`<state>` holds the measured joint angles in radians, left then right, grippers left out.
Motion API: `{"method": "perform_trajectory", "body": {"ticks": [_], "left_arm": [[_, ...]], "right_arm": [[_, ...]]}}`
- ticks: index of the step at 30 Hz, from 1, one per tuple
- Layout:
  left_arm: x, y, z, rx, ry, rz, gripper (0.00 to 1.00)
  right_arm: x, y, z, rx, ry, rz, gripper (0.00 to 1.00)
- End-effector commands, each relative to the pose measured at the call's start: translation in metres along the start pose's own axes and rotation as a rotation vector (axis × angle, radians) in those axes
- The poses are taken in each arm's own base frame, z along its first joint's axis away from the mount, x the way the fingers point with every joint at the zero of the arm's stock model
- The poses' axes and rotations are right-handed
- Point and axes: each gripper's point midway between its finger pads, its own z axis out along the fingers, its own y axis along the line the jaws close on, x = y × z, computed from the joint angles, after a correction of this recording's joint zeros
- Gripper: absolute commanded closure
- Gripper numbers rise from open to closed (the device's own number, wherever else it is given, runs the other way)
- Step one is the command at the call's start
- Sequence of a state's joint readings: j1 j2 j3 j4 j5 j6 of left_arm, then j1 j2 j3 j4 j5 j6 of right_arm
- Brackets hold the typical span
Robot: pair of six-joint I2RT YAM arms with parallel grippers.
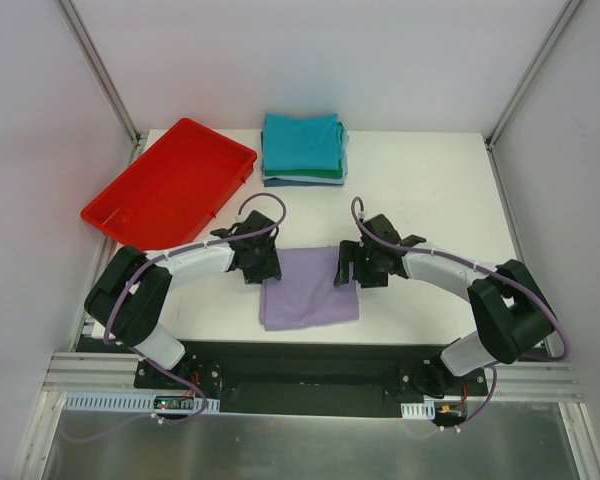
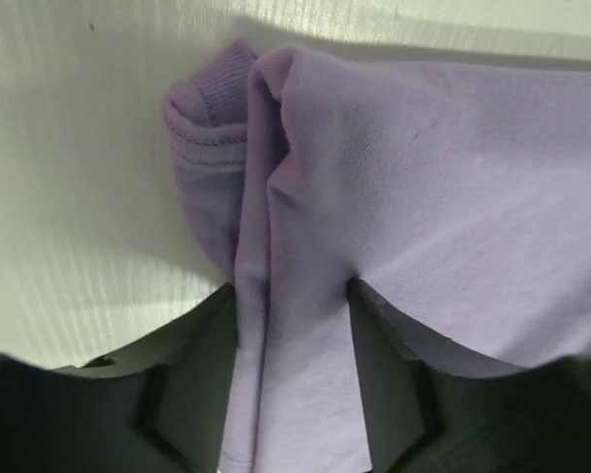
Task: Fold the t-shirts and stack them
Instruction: Put the neatly folded tshirt into the corner of the board with both arms
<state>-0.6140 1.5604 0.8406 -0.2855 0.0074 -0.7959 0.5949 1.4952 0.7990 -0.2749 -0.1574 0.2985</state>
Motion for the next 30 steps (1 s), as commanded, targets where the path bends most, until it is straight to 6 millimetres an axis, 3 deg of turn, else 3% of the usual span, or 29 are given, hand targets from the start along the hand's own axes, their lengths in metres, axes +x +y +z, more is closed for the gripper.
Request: {"method": "perform_trajectory", "body": {"ticks": [1, 6, 9, 20, 24, 25, 30], "left_arm": [[0.012, 0.03, 0.015, -0.103, 0.037, -0.006, 0.62], [0.015, 0.042, 0.018, -0.127, 0.052, -0.032, 0.81], [0.017, 0.045, 0.018, -0.133, 0.054, -0.031, 1.0], [0.018, 0.053, 0.015, -0.139, 0.036, 0.001, 1.0], [0.021, 0.044, 0.016, -0.091, 0.054, 0.009, 1.0], [0.02, 0.043, 0.016, -0.087, 0.05, 0.011, 1.0], [0.012, 0.029, 0.008, -0.03, 0.034, 0.034, 1.0]], "right_arm": [[0.006, 0.001, 0.01, -0.01, 0.012, 0.037, 0.22], [0.014, 0.005, 0.016, -0.012, 0.038, 0.03, 0.28], [0.022, 0.006, 0.02, 0.002, 0.058, 0.021, 0.32], [0.049, -0.021, 0.035, 0.163, 0.11, 0.042, 0.43], [0.053, -0.014, 0.042, 0.163, 0.127, 0.001, 0.57], [0.054, -0.011, 0.045, 0.163, 0.13, -0.012, 0.66], [0.038, 0.009, 0.041, 0.124, 0.07, -0.086, 0.87]]}}
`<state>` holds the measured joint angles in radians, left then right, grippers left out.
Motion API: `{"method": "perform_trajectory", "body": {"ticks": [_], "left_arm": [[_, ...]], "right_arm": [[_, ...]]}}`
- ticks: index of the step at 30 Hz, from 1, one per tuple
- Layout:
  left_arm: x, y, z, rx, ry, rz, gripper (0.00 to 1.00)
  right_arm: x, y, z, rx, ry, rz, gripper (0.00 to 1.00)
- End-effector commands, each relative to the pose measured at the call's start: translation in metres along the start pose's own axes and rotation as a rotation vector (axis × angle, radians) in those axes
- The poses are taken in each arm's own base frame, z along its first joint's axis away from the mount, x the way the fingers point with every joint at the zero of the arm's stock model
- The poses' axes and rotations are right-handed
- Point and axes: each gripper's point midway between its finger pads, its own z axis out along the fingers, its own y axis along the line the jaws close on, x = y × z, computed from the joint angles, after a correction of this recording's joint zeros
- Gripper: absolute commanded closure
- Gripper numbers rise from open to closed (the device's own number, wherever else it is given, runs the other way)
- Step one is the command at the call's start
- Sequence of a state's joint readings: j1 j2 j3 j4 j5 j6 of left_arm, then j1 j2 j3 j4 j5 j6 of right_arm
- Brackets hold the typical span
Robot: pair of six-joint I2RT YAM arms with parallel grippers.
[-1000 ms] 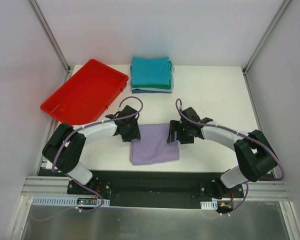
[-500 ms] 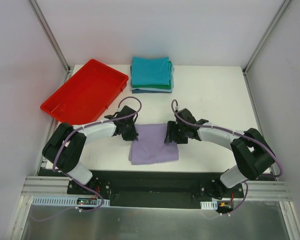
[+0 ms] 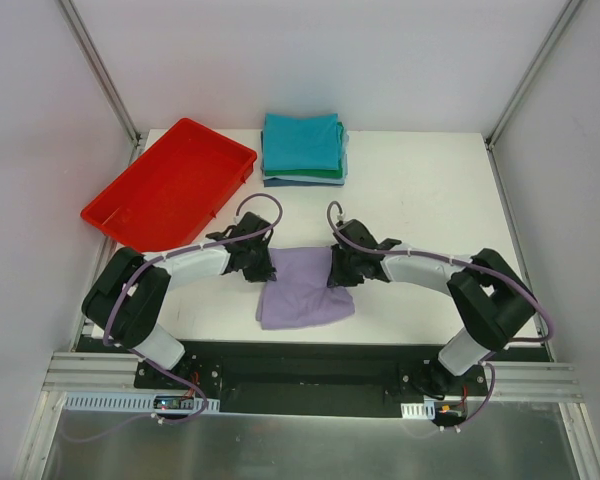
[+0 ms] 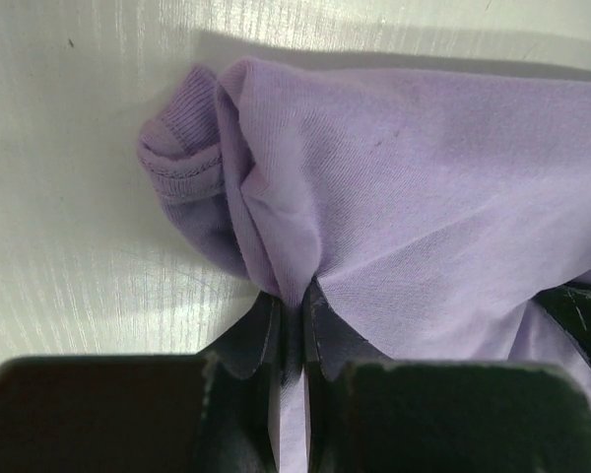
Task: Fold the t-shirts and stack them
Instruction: Put the neatly folded tshirt into the corner of the board with both arms
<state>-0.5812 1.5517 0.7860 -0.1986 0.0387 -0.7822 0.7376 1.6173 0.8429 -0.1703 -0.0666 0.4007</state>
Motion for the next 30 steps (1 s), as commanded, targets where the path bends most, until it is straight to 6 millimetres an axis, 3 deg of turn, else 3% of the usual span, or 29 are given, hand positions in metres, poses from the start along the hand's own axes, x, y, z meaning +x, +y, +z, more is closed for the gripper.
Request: {"method": "perform_trajectory", "body": {"ticks": [1, 4, 8, 17, 20, 26, 30], "left_arm": [[0.011, 0.021, -0.002, -0.06, 0.036, 0.058, 1.0], [-0.002, 0.006, -0.014, -0.01, -0.005, 0.096, 1.0], [-0.023, -0.015, -0.032, 0.053, -0.073, 0.14, 1.0], [-0.078, -0.049, -0.077, 0.094, -0.266, 0.191, 1.0], [-0.101, -0.065, -0.094, 0.109, -0.34, 0.218, 1.0], [-0.162, -0.085, -0.12, 0.048, -0.507, 0.3, 1.0], [-0.204, -0.106, -0.131, 0.052, -0.567, 0.367, 1.0]], "right_arm": [[0.027, -0.022, 0.005, 0.111, 0.074, -0.085, 0.89], [-0.003, -0.023, -0.013, 0.182, -0.04, -0.161, 1.0], [-0.036, -0.012, -0.04, 0.184, -0.152, -0.225, 1.0], [-0.088, 0.002, -0.084, 0.207, -0.312, -0.301, 1.0], [-0.109, 0.009, -0.098, 0.19, -0.358, -0.313, 0.99], [-0.171, 0.016, -0.13, 0.191, -0.472, -0.34, 0.99], [-0.216, 0.022, -0.138, 0.184, -0.528, -0.357, 1.0]]}}
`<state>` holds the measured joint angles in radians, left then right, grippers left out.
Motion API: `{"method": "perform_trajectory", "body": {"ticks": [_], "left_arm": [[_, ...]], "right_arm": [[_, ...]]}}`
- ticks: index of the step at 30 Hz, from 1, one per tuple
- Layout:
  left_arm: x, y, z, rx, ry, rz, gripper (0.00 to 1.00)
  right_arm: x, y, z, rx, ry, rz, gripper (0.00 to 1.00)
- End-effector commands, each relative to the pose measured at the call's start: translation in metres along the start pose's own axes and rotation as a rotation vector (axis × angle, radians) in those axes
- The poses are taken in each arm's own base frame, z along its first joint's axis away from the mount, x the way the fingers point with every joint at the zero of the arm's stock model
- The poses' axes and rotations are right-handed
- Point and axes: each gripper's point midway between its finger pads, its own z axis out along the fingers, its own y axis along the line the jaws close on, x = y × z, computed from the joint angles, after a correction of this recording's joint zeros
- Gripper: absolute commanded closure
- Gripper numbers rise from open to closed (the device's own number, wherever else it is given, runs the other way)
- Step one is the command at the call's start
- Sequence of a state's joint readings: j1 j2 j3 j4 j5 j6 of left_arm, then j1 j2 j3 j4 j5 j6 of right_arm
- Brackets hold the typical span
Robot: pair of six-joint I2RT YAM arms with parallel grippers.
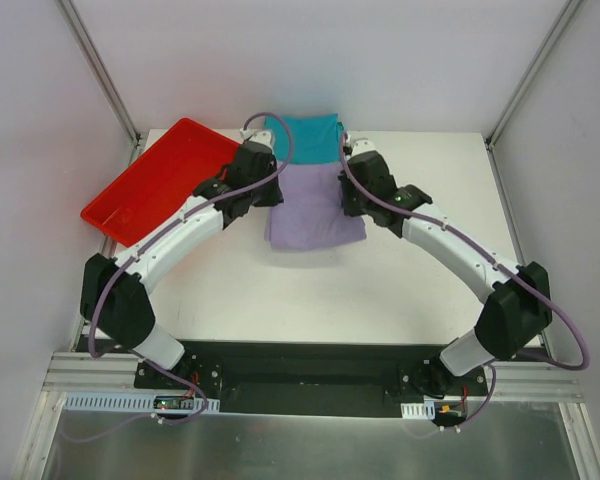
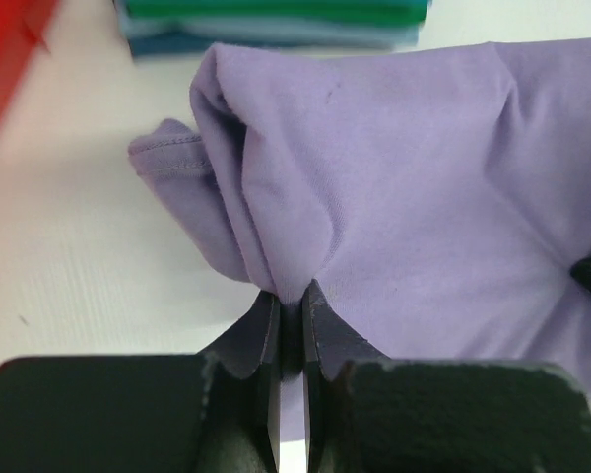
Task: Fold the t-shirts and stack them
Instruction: Put the neatly folded tshirt into the corner of the board with both arms
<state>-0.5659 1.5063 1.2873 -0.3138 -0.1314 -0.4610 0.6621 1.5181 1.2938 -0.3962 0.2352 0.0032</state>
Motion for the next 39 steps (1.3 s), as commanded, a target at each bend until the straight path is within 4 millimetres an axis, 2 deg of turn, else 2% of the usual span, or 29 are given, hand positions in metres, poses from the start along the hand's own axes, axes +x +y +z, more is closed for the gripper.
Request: {"method": "perform_trajectory", "body": {"ticks": [1, 2, 6, 8, 13, 18, 19, 20, 22, 24, 25, 27, 34, 39], "left_arm": [[-0.064, 0.012, 0.013, -0.074, -0.112, 0.126, 1.0], [-0.078, 0.011, 0.016, -0.075, -0.135, 0.14, 1.0], [-0.122, 0.018, 0.039, -0.081, -0.177, 0.169, 1.0], [-0.154, 0.017, 0.046, -0.07, -0.229, 0.171, 1.0], [-0.199, 0.028, 0.083, -0.038, -0.272, 0.226, 1.0], [-0.221, 0.038, 0.114, -0.019, -0.301, 0.243, 1.0], [-0.224, 0.043, 0.123, -0.029, -0.308, 0.248, 1.0], [-0.235, 0.047, 0.124, -0.039, -0.338, 0.24, 1.0], [-0.24, 0.054, 0.134, -0.041, -0.348, 0.233, 1.0], [-0.245, 0.06, 0.144, -0.044, -0.37, 0.232, 1.0], [-0.248, 0.062, 0.147, -0.039, -0.38, 0.231, 1.0], [-0.248, 0.068, 0.154, -0.043, -0.385, 0.231, 1.0], [-0.258, 0.082, 0.175, -0.07, -0.454, 0.235, 1.0], [-0.265, 0.092, 0.186, -0.065, -0.491, 0.222, 1.0]], "right_arm": [[-0.061, -0.014, 0.009, 0.026, -0.095, -0.053, 1.0], [-0.077, -0.016, 0.01, 0.027, -0.121, -0.051, 1.0], [-0.117, -0.024, 0.029, 0.026, -0.172, -0.04, 1.0], [-0.133, -0.028, 0.042, 0.02, -0.188, -0.031, 1.0], [-0.165, -0.034, 0.08, -0.002, -0.222, -0.011, 1.0], [-0.188, -0.051, 0.114, 0.004, -0.257, 0.016, 1.0], [-0.191, -0.051, 0.121, -0.01, -0.267, 0.026, 1.0], [-0.197, -0.053, 0.125, -0.027, -0.285, 0.04, 0.99], [-0.2, -0.053, 0.138, -0.057, -0.306, 0.052, 1.0], [-0.2, -0.059, 0.154, -0.054, -0.309, 0.065, 1.0], [-0.198, -0.053, 0.159, -0.087, -0.301, 0.065, 1.0], [-0.196, -0.055, 0.17, -0.098, -0.291, 0.079, 1.0], [-0.2, -0.058, 0.195, -0.105, -0.329, 0.084, 0.99], [-0.2, -0.07, 0.21, -0.086, -0.348, 0.118, 0.99]]}}
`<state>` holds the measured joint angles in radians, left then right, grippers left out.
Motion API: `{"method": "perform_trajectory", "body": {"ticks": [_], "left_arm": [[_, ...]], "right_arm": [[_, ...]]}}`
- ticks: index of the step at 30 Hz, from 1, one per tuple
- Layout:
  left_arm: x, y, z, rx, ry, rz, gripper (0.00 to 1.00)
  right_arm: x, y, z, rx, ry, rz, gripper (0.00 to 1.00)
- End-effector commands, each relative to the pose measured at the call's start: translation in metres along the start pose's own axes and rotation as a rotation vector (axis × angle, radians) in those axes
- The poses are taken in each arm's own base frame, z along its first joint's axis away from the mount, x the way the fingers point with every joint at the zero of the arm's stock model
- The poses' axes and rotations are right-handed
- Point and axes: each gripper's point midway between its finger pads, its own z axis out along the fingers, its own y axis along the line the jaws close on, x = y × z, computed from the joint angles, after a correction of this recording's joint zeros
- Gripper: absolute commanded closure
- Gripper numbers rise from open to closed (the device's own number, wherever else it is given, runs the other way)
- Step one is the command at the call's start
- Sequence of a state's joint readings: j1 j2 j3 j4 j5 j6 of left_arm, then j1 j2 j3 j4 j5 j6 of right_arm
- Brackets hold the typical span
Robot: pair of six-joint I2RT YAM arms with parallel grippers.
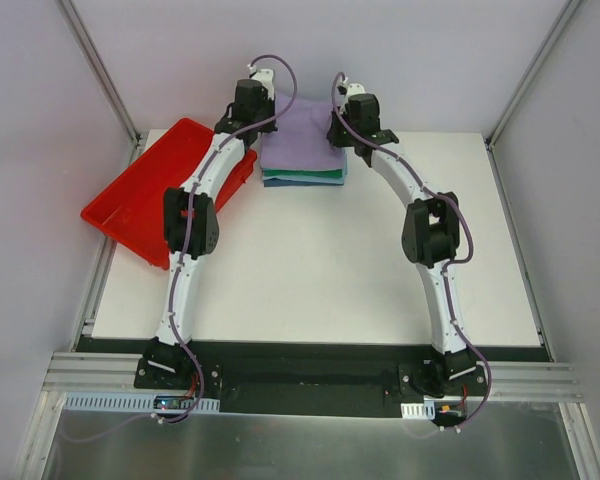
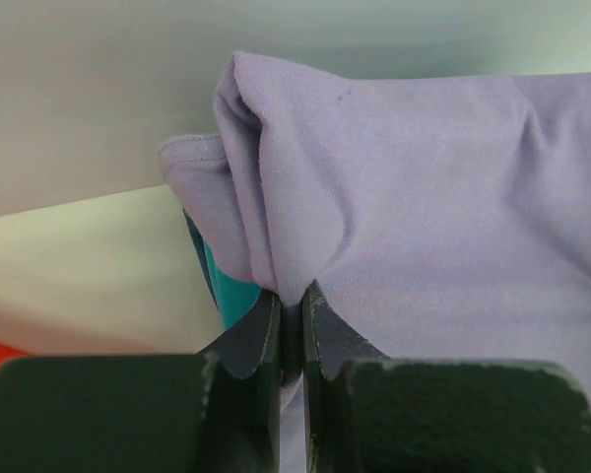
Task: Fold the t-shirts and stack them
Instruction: Put the neatly folded tshirt into the corner of the board with both arms
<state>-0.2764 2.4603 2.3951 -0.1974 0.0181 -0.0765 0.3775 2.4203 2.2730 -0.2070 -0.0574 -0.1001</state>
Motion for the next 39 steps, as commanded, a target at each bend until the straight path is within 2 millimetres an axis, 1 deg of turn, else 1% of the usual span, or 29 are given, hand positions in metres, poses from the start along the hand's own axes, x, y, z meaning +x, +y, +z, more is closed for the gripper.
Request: {"method": "perform_trajectory", "body": {"ticks": [1, 4, 5, 6, 7, 8, 11, 14, 16, 17, 19, 20, 21, 22, 23, 24, 25, 26, 27, 29, 31, 32, 33, 34, 35, 36, 37, 38, 39], "left_arm": [[-0.066, 0.036, -0.004, -0.074, -0.215, 0.01, 1.0], [-0.066, 0.043, 0.003, -0.073, -0.239, -0.009, 1.0], [-0.061, 0.044, 0.006, -0.067, -0.229, -0.02, 1.0], [-0.068, 0.045, 0.007, -0.056, -0.261, -0.027, 1.0], [-0.07, 0.045, 0.009, -0.053, -0.273, -0.031, 1.0], [-0.07, 0.04, 0.01, -0.025, -0.279, -0.027, 1.0], [-0.068, 0.038, 0.014, -0.007, -0.288, -0.028, 1.0], [-0.059, 0.043, 0.02, -0.029, -0.278, -0.035, 0.99], [-0.052, 0.046, 0.024, -0.045, -0.268, -0.038, 0.95], [-0.049, 0.047, 0.025, -0.045, -0.263, -0.038, 0.89], [-0.05, 0.053, 0.025, -0.079, -0.267, -0.039, 0.67], [-0.053, 0.055, 0.023, -0.094, -0.273, -0.039, 0.59], [-0.057, 0.057, 0.02, -0.108, -0.28, -0.04, 0.47], [-0.062, 0.06, 0.016, -0.127, -0.288, -0.045, 0.32], [-0.068, 0.061, 0.011, -0.137, -0.299, -0.052, 0.13], [-0.075, 0.06, 0.007, -0.139, -0.313, -0.051, 0.01], [-0.084, 0.06, 0.001, -0.143, -0.327, -0.052, 0.01], [-0.089, 0.06, -0.004, -0.146, -0.337, -0.055, 0.01], [-0.097, 0.058, -0.01, -0.144, -0.348, -0.058, 0.01], [-0.109, 0.053, -0.022, -0.139, -0.363, -0.061, 0.01], [-0.117, 0.045, -0.035, -0.117, -0.367, -0.055, 0.01], [-0.118, 0.038, -0.042, -0.103, -0.358, -0.052, 0.01], [-0.125, 0.033, -0.052, -0.095, -0.361, -0.052, 0.01], [-0.123, 0.028, -0.058, -0.092, -0.344, -0.052, 0.01], [-0.126, 0.023, -0.07, -0.088, -0.34, -0.052, 0.01], [-0.121, 0.02, -0.078, -0.088, -0.321, -0.059, 0.01], [-0.125, 0.017, -0.095, -0.089, -0.323, -0.073, 0.01], [-0.124, 0.013, -0.113, -0.083, -0.317, -0.097, 0.01], [-0.121, 0.011, -0.13, -0.075, -0.308, -0.128, 0.01]], "right_arm": [[-0.04, -0.019, 0.0, 0.025, -0.123, 0.04, 0.99], [-0.038, -0.026, 0.005, 0.022, -0.127, 0.065, 0.97], [-0.037, -0.027, 0.007, 0.021, -0.131, 0.067, 0.97], [-0.037, -0.031, 0.008, 0.026, -0.133, 0.074, 0.96], [-0.037, -0.033, 0.009, 0.027, -0.137, 0.081, 0.96], [-0.036, -0.035, 0.011, 0.027, -0.137, 0.089, 0.95], [-0.032, -0.036, 0.015, 0.02, -0.133, 0.108, 0.92], [-0.028, -0.038, 0.019, 0.017, -0.13, 0.117, 0.84], [-0.024, -0.042, 0.021, 0.024, -0.124, 0.121, 0.72], [-0.024, -0.044, 0.021, 0.027, -0.123, 0.122, 0.62], [-0.022, -0.047, 0.02, 0.037, -0.118, 0.124, 0.45], [-0.024, -0.049, 0.018, 0.05, -0.122, 0.125, 0.36], [-0.026, -0.053, 0.017, 0.068, -0.129, 0.121, 0.29], [-0.03, -0.055, 0.015, 0.08, -0.137, 0.119, 0.23], [-0.035, -0.057, 0.012, 0.091, -0.148, 0.119, 0.13], [-0.04, -0.06, 0.007, 0.099, -0.157, 0.123, 0.09], [-0.045, -0.06, 0.004, 0.098, -0.164, 0.129, 0.01], [-0.049, -0.064, -0.001, 0.104, -0.17, 0.132, 0.04], [-0.054, -0.072, -0.007, 0.139, -0.183, 0.135, 0.04], [-0.061, -0.071, -0.017, 0.131, -0.192, 0.172, 0.04], [-0.07, -0.069, -0.03, 0.126, -0.202, 0.178, 0.04], [-0.072, -0.062, -0.036, 0.091, -0.197, 0.177, 0.04], [-0.074, -0.06, -0.045, 0.087, -0.198, 0.181, 0.04], [-0.074, -0.057, -0.053, 0.078, -0.192, 0.187, 0.04], [-0.074, -0.053, -0.063, 0.07, -0.186, 0.191, 0.04], [-0.07, -0.047, -0.075, 0.056, -0.171, 0.195, 0.04], [-0.066, -0.044, -0.086, 0.045, -0.161, 0.201, 0.04], [-0.058, -0.042, -0.099, 0.042, -0.145, 0.209, 0.04], [-0.054, -0.038, -0.115, 0.036, -0.143, 0.215, 0.04]]}}
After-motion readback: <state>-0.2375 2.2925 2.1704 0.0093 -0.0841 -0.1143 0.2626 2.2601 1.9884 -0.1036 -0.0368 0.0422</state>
